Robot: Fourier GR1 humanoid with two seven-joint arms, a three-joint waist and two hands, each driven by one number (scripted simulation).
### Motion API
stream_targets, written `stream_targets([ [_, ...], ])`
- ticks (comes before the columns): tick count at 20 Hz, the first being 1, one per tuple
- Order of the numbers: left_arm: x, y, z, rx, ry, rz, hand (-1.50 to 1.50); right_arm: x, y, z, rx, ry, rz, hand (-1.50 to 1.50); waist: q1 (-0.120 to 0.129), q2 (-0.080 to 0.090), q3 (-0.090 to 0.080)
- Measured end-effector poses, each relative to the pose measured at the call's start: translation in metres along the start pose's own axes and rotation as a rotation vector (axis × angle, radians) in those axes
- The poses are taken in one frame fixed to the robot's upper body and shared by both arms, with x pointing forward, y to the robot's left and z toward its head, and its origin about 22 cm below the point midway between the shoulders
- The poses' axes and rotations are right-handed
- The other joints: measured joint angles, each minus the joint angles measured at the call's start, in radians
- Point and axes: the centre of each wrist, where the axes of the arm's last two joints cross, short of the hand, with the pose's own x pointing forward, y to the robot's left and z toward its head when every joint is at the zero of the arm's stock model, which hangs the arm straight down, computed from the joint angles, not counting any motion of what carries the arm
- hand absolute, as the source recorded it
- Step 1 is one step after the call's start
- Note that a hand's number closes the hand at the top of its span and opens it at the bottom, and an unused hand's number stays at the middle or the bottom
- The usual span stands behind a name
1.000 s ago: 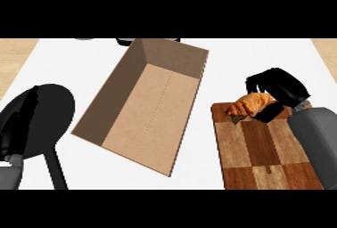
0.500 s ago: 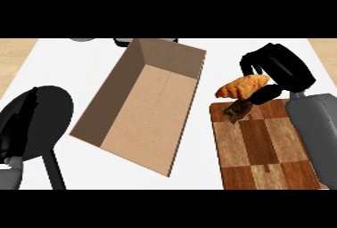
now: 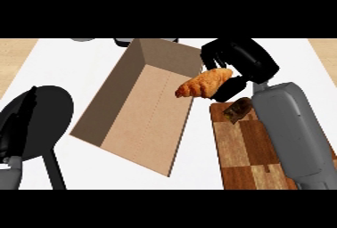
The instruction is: Pick the croissant from the cutting board and place it in the cardboard box
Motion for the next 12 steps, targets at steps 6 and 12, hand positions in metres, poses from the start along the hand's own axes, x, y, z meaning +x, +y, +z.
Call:
stream_targets([
  [6,-0.007,-0.005,-0.003,-0.012,0.001,0.006,0.0,0.042,0.014,-0.052,0.012,0.045,-0.109,1.5,0.005,0.003,0.0],
  [12,0.001,0.0,-0.009,-0.019,-0.017,0.004,0.0,0.058,0.041,-0.089,0.05,0.097,-0.181,1.5,0.022,0.006,0.0],
])
